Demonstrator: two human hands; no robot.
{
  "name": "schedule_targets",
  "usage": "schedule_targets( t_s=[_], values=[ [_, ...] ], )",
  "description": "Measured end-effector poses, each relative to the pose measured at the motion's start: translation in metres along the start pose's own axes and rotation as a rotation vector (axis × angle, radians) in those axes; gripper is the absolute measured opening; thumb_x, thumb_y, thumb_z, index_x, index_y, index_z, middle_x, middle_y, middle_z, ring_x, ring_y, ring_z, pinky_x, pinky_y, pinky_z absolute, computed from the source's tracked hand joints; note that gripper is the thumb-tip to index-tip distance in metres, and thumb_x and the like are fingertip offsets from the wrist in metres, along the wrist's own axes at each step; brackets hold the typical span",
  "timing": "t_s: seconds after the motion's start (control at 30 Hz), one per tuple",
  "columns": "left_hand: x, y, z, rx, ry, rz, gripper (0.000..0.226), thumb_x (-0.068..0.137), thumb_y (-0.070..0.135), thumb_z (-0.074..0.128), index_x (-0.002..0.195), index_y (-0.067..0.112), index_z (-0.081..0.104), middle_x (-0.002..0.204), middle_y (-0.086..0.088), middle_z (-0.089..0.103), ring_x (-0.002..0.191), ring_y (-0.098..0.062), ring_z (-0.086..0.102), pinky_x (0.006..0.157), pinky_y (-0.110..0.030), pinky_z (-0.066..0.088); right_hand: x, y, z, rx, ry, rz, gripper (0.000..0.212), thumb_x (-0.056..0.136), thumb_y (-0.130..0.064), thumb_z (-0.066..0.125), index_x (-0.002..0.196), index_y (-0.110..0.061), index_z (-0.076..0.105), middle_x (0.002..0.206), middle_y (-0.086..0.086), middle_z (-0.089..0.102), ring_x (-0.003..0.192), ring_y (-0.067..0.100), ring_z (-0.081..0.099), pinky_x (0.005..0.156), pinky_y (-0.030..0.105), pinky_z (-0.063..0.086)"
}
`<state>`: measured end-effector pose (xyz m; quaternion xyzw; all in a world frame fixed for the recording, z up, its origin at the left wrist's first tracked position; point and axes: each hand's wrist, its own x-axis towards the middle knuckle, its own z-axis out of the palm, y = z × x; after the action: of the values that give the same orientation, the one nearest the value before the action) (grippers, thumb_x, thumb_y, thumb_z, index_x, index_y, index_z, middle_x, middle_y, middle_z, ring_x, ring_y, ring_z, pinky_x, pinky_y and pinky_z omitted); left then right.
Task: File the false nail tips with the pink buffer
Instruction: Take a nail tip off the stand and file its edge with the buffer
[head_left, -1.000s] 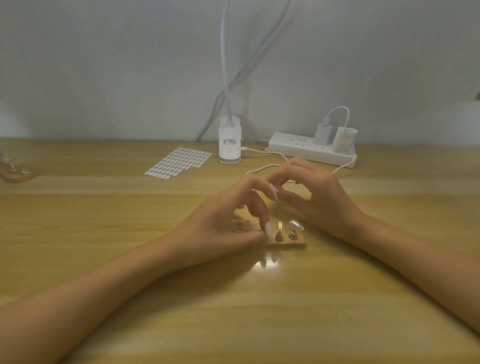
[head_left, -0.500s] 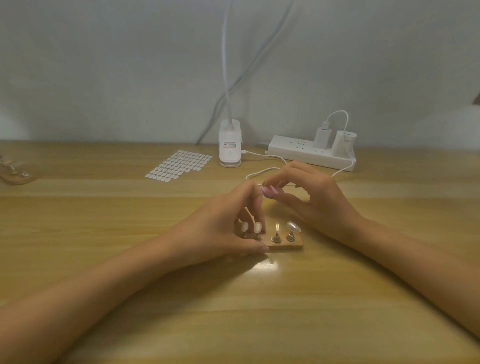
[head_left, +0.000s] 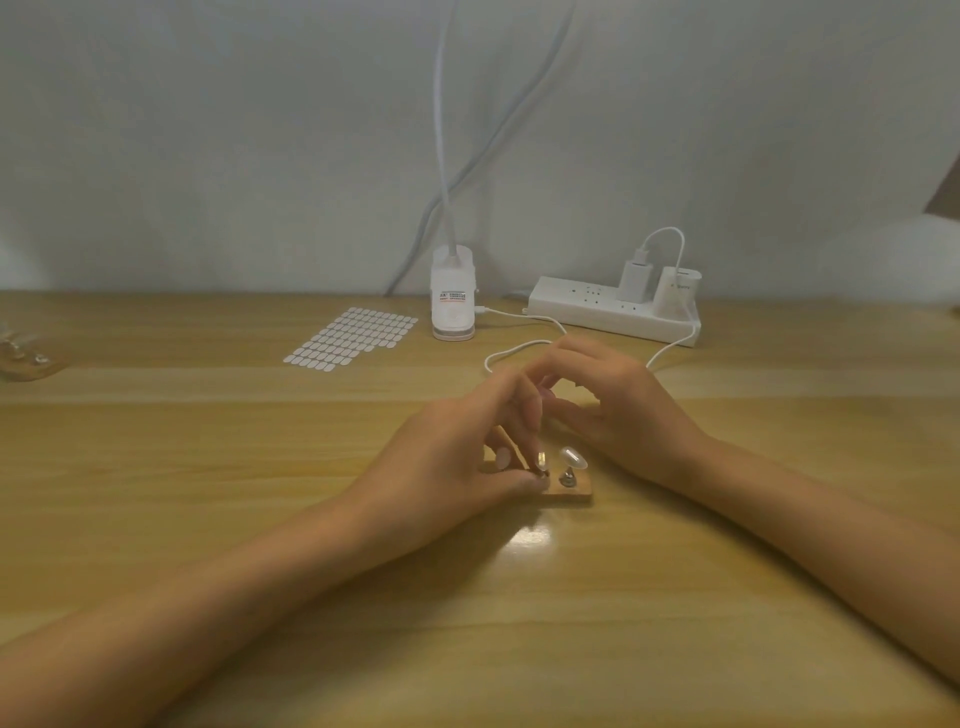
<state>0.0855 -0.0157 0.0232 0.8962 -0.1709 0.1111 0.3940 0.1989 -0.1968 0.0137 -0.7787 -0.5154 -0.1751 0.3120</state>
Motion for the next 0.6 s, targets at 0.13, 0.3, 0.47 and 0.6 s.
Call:
schedule_targets(
  t_s=[0.13,0.3,0.47,0.6],
  values=[
    [0.000,0.002,0.003,0.034,0.034,0.013,0.044,0.079,0.018,0.084,0.098,0.032,0.047,0.088,0.020,0.070,0.088,-0.003,0.067,0.076,-0.023,0.050,0.000,0.000,0.001,-0.024,0.006,-0.018,0.010,0.093,-0.008,0.071,0.102,-0.011,0.072,0.100,-0.015,0.058,0.088,0.016,0.064,0.076,0.046,0.055],
    [-0.002,0.009,0.008,0.298,0.083,0.213,0.041,0.083,0.012,0.078,0.104,0.028,0.047,0.086,0.016,0.067,0.085,-0.001,0.056,0.080,-0.027,0.043,0.000,0.003,0.001,-0.009,0.008,-0.004,0.014,0.091,-0.014,0.068,0.105,-0.014,0.071,0.100,-0.014,0.061,0.088,0.009,0.061,0.077,0.030,0.051],
    [0.004,0.010,-0.004,-0.008,0.355,0.263,0.040,0.085,0.006,0.077,0.106,0.025,0.049,0.082,0.014,0.066,0.084,-0.001,0.069,0.087,-0.014,0.049,0.001,0.004,0.000,0.073,0.085,0.083,0.033,0.095,-0.036,0.062,0.122,-0.018,0.065,0.103,-0.007,0.068,0.097,0.003,0.061,0.080,0.012,0.043],
    [0.020,-0.013,-0.016,-0.257,0.400,0.027,0.039,0.084,0.005,0.080,0.110,0.017,0.053,0.083,0.006,0.068,0.080,-0.010,0.073,0.073,-0.017,0.055,0.005,0.003,0.002,0.149,0.158,0.112,0.010,0.096,-0.020,0.069,0.104,-0.015,0.071,0.100,-0.006,0.066,0.096,0.014,0.064,0.075,0.025,0.052]
  ],
)
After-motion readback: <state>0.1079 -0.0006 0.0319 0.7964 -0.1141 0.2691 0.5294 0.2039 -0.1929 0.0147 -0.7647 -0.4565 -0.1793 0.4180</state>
